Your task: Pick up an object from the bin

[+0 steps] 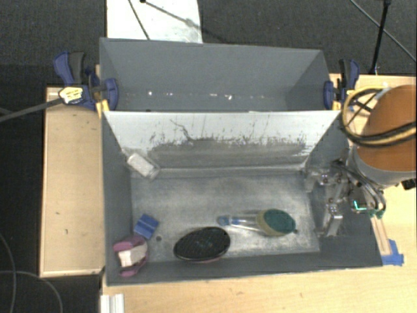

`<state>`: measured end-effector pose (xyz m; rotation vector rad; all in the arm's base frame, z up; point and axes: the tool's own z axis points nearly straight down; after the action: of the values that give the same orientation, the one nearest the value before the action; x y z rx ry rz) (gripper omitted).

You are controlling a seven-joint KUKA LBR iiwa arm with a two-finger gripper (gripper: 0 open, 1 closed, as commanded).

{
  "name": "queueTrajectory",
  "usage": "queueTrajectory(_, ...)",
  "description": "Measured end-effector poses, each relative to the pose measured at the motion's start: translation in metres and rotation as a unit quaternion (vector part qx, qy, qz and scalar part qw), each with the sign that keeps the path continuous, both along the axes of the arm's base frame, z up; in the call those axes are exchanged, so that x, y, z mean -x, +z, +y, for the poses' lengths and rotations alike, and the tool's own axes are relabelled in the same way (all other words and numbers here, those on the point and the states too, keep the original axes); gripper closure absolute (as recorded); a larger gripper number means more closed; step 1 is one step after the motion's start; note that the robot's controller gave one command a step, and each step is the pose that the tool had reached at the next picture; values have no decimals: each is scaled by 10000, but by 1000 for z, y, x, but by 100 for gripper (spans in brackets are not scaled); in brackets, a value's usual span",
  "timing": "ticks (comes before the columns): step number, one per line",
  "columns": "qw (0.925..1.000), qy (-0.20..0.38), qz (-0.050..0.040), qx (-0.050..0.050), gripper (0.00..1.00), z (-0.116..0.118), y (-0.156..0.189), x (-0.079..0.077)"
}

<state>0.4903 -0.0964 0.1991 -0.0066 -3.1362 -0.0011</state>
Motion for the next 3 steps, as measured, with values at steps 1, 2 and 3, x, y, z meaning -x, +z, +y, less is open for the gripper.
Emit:
queueTrajectory(1, 9974, 720, -24, -7, 0, 44, -132, 2)
queueTrajectory(2, 9981, 610, -87, -4, 0, 69, -80, -54)
queueTrajectory(3, 9982, 594, -19, 0, 0, 61, -131, -56)
